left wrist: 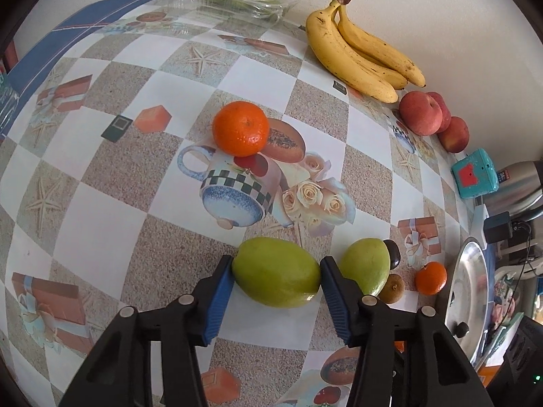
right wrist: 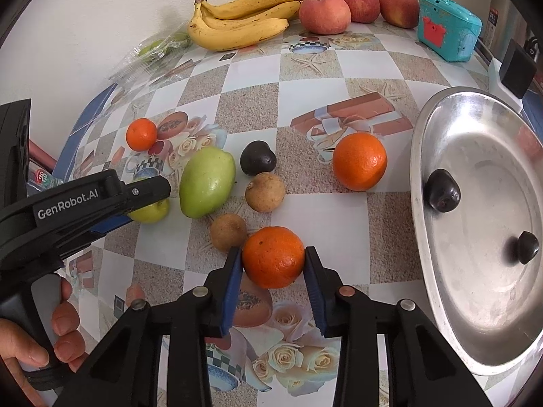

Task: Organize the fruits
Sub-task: 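Carry the green pear and orange into the steel bowl and open both tools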

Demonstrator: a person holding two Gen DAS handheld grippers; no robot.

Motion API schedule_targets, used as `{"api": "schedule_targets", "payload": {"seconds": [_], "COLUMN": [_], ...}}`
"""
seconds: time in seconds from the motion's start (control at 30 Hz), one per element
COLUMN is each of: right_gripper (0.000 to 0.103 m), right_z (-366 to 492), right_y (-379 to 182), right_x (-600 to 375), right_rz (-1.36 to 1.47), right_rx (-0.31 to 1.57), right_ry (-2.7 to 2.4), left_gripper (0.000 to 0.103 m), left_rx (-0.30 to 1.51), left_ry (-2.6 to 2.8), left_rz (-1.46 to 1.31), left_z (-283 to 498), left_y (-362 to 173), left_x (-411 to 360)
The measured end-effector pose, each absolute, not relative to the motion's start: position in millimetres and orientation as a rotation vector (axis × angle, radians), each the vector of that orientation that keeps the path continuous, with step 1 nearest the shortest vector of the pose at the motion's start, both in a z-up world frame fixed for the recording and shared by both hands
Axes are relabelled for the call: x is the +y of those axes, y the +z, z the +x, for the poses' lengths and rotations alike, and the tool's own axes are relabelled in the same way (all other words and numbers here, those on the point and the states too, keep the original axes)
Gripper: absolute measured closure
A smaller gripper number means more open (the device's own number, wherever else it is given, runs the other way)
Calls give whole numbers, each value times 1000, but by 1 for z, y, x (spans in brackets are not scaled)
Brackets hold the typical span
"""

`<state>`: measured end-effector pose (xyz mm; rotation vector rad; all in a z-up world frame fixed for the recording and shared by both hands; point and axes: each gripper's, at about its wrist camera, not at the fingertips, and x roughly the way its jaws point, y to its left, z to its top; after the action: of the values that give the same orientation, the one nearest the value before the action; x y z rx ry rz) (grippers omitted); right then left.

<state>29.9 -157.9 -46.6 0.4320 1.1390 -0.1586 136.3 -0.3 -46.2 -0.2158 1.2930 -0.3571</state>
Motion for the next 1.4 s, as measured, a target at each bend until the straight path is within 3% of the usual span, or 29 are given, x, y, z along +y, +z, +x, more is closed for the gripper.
{"api": "schedule_targets", "payload": {"seconds": [0.7, 1.4], "right_gripper": [66, 66], "right_z": [19, -9], "right_y": [-2, 5], "right_x": [-166, -226], "right_rz": [458, 476], "right_rx": [1019, 1044], "right_ry": [-156, -387], "left_gripper": [49, 49], "left_rx": [1196, 1182], "left_ry": [-339, -397], "left_rz": [-286, -219], "left_z": [132, 105], "left_y": [2, 25], "left_x": [13, -32]}}
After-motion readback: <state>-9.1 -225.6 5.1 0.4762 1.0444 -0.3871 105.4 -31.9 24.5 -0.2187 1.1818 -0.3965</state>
